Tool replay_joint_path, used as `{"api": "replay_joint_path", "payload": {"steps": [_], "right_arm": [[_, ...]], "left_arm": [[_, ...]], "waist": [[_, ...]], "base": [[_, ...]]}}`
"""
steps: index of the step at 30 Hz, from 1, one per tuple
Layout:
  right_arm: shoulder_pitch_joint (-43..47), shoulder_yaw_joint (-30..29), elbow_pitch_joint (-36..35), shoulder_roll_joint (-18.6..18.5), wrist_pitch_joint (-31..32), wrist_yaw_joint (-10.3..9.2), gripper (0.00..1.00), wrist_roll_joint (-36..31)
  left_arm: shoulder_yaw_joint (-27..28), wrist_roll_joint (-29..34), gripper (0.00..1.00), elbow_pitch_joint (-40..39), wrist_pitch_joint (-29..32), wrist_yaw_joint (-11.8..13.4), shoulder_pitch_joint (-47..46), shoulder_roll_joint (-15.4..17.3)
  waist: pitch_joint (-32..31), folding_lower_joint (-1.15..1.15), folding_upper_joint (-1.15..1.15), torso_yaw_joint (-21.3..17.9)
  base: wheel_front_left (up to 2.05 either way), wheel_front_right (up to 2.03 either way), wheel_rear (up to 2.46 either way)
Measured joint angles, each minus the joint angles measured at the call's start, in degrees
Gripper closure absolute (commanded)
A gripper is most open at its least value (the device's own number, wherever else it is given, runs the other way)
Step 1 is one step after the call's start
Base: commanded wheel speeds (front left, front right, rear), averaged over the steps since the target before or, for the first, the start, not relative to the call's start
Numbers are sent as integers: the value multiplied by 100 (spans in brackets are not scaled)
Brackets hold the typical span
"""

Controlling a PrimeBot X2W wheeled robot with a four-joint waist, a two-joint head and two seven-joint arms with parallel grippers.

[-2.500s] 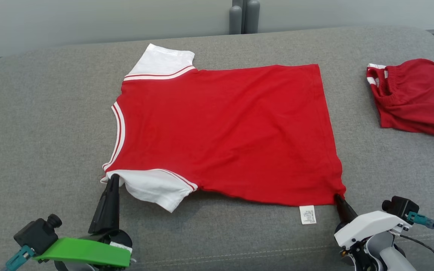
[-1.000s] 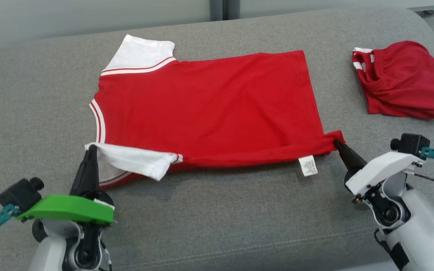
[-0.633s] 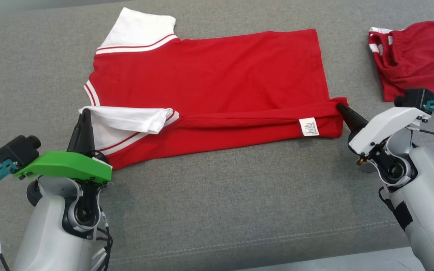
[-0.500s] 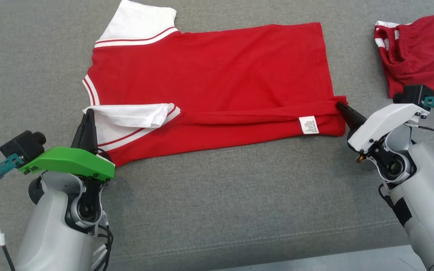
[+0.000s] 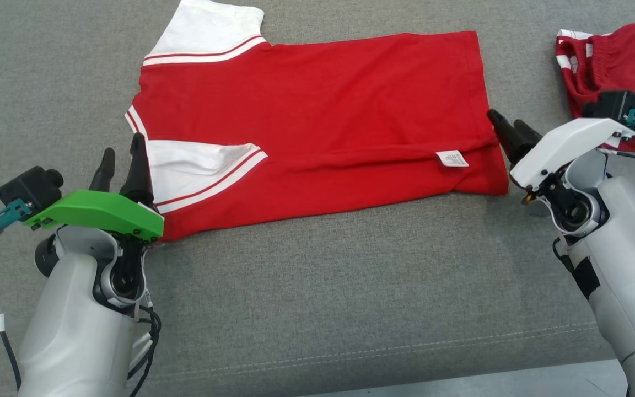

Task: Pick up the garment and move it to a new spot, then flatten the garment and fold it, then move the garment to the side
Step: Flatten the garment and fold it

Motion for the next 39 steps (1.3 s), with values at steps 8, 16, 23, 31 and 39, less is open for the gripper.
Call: {"api": "replay_joint_path", "payload": {"steps": [8,16,23,31,39], "right_arm": [[-179,-26,21,-89,-498,91,0,-210],[-31,70,-3,-141,-1051,260,0,-405],[463,110,-52,-65,-1395,314,0,-436],[653,119,-163,41,-1599,361,0,-380],[747,188,-197,105,-1629,378,0,-372]], "left_arm": [[23,33,0,116,-238,-231,-131,4],[-49,25,0,289,-331,-443,271,1],[-73,-46,0,538,-212,-442,931,7],[56,-461,0,703,37,-435,1068,-62],[220,-700,0,765,81,-435,1051,-97]], "waist": [[-48,0,0,0],[-207,0,0,6],[-371,0,0,15],[-445,0,0,6],[-421,0,0,-151]], "base": [[0,0,0],[0,0,0],[0,0,0],[0,0,0],[0,0,0]]}}
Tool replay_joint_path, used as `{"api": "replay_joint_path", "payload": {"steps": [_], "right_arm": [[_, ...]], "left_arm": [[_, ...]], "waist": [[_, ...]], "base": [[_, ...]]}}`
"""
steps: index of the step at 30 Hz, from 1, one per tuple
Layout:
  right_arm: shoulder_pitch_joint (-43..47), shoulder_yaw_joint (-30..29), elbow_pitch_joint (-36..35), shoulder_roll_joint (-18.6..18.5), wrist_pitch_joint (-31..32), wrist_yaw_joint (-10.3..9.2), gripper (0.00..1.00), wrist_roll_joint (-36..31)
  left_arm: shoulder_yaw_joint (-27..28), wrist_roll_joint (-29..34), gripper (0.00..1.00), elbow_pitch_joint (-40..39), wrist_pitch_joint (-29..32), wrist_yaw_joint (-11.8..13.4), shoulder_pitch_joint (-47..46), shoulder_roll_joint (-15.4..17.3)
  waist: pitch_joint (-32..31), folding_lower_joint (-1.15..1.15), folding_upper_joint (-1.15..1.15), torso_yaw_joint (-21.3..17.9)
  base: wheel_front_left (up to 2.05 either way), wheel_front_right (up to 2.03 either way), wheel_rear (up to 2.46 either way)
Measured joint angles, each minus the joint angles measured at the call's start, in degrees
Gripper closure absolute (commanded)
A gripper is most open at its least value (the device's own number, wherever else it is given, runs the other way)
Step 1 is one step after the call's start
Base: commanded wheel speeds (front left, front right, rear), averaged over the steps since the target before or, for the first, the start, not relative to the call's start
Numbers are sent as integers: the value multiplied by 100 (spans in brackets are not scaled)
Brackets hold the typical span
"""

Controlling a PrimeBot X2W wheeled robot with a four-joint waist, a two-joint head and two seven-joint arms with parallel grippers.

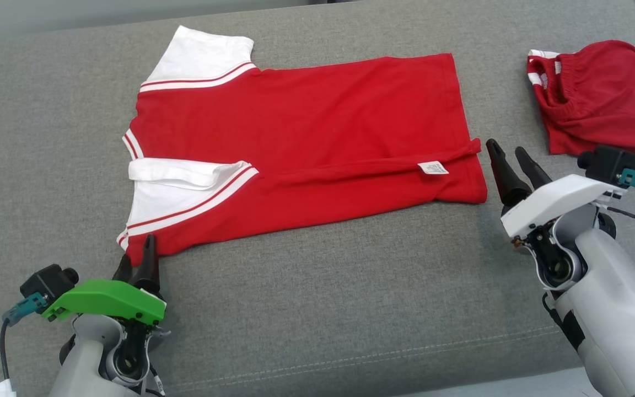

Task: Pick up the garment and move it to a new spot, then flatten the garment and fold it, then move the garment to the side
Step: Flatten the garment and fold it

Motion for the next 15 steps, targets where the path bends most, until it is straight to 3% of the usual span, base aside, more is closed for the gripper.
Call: {"api": "replay_joint_path", "payload": {"steps": [2,4,5,6,7,15], "right_arm": [[71,-7,8,-11,0,0,0,48],[167,-27,29,-21,-43,0,0,67],[211,-34,52,-22,-42,0,0,109],[251,-34,74,-18,-42,1,0,149],[292,-33,98,-9,-41,1,0,182],[531,-125,354,176,51,33,0,528]], "left_arm": [[11,-29,0,10,0,0,-15,-4],[16,-35,52,24,-8,-1,-43,-18],[20,-35,65,25,-13,-3,-62,-23],[23,-35,95,25,-69,-9,-77,-25],[32,-35,100,24,-116,-14,-82,-31],[5,-34,100,-179,-348,-168,-180,-63]], "waist": [[12,0,0,-36],[24,0,0,-58],[28,0,0,-63],[31,0,0,-66],[33,0,0,-67],[84,0,0,57]], "base": [[0,0,0],[0,0,0],[0,0,0],[0,0,0],[0,0,0],[0,0,0]]}}
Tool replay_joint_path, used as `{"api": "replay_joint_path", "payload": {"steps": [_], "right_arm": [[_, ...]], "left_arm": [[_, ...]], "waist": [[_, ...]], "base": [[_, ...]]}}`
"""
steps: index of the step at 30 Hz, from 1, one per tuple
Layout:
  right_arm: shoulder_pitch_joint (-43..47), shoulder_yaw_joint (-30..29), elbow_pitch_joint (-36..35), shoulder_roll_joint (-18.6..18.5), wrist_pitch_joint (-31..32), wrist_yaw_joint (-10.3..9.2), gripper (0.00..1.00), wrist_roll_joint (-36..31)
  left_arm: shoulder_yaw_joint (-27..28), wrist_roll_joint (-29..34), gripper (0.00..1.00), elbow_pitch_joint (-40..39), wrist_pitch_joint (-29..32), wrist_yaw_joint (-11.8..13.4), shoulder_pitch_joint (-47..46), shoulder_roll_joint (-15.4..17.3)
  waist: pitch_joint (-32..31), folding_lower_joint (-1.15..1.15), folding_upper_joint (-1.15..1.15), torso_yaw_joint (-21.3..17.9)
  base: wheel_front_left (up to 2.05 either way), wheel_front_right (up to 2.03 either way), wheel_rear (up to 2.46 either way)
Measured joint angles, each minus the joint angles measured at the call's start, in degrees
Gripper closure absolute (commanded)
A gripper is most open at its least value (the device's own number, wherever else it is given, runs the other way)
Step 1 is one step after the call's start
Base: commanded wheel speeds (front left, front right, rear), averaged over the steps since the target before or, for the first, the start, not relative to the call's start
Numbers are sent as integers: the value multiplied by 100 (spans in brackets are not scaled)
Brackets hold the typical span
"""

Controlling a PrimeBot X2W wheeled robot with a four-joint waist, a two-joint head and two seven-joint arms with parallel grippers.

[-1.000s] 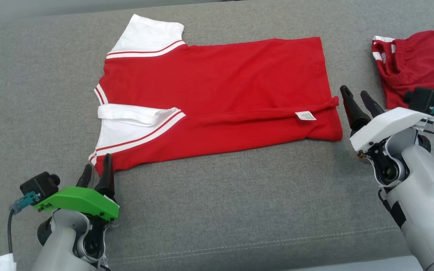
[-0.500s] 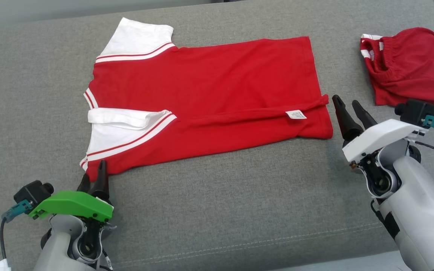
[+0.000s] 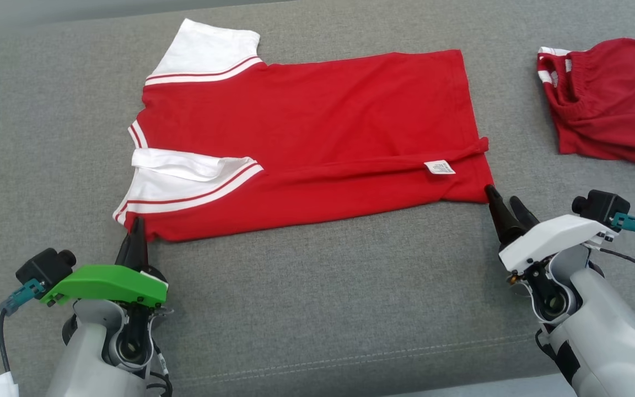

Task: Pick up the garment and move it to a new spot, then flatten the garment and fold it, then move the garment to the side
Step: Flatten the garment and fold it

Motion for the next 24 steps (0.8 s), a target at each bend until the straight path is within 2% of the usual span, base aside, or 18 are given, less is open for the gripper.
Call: {"api": "replay_joint_path", "payload": {"steps": [12,13,15,16,18,20,21,24], "right_arm": [[-139,-20,263,94,247,5,0,181],[-157,-32,293,101,276,21,11,210],[-184,-54,360,108,297,48,51,276],[-202,-59,393,108,309,51,60,290],[-246,-88,468,113,364,51,71,345],[-258,-105,523,123,371,51,93,399],[-263,-102,544,124,371,51,100,399],[-274,-100,604,131,371,51,100,411]], "left_arm": [[-141,1,100,-166,-108,-98,-23,-31],[-145,1,100,-169,-110,-99,-23,-31],[-156,1,100,-181,-114,-100,-23,-31],[-162,1,100,-187,-114,-100,-23,-31],[-176,1,100,-191,-119,-100,-23,-31],[-197,4,100,-192,-141,-105,-22,-31],[-207,9,100,-193,-142,-118,-21,-31],[-216,9,100,-191,-166,-130,-15,-32]], "waist": [[74,0,0,255],[74,0,0,260],[76,0,0,268],[76,0,0,272],[74,0,0,277],[68,0,0,281],[64,0,0,283],[35,0,0,285]], "base": [[0,0,0],[0,0,0],[0,0,0],[0,0,0],[0,0,0],[0,0,0],[0,0,0],[0,0,0]]}}
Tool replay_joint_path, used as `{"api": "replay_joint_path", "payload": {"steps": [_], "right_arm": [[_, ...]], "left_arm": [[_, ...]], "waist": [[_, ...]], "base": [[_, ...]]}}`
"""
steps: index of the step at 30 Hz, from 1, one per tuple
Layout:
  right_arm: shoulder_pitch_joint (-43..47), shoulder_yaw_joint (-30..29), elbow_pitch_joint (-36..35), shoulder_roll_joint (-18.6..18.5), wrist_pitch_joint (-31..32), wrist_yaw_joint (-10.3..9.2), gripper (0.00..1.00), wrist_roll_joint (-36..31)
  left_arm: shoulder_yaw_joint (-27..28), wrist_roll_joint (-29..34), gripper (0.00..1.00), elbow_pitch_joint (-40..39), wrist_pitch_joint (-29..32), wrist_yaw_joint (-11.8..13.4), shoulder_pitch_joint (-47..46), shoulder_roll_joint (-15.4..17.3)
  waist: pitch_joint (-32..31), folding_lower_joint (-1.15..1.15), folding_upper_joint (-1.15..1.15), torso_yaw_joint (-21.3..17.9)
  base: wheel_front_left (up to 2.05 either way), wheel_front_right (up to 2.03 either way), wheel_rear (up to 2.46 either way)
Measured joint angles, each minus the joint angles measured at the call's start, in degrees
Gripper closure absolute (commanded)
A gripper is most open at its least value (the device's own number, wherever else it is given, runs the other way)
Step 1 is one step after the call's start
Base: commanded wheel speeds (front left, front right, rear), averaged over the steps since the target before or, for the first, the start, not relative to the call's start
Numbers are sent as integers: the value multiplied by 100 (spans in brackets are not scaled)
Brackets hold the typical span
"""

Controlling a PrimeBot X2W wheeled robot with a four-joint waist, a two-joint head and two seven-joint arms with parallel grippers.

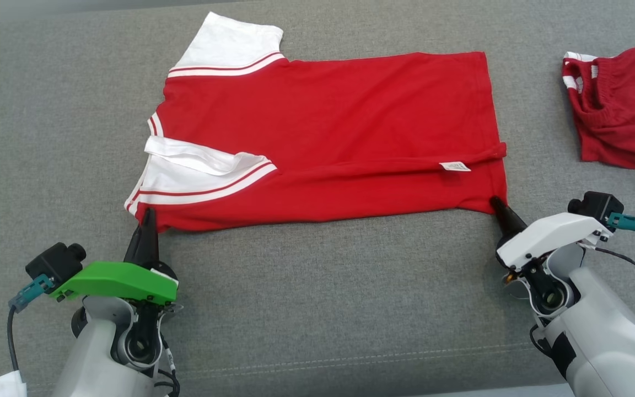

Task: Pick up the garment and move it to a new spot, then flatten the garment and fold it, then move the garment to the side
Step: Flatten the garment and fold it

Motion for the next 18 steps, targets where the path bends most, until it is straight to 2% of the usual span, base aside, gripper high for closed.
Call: {"api": "replay_joint_path", "payload": {"steps": [9,18], "right_arm": [[54,-4,-82,-2,-166,1,100,24],[642,218,-833,-98,-341,1,100,113]], "left_arm": [[24,18,100,-110,-102,-38,178,0],[190,16,100,-439,-201,-40,860,24]], "waist": [[-174,0,0,-22],[-440,0,0,-137]], "base": [[0,0,0],[0,0,0]]}}
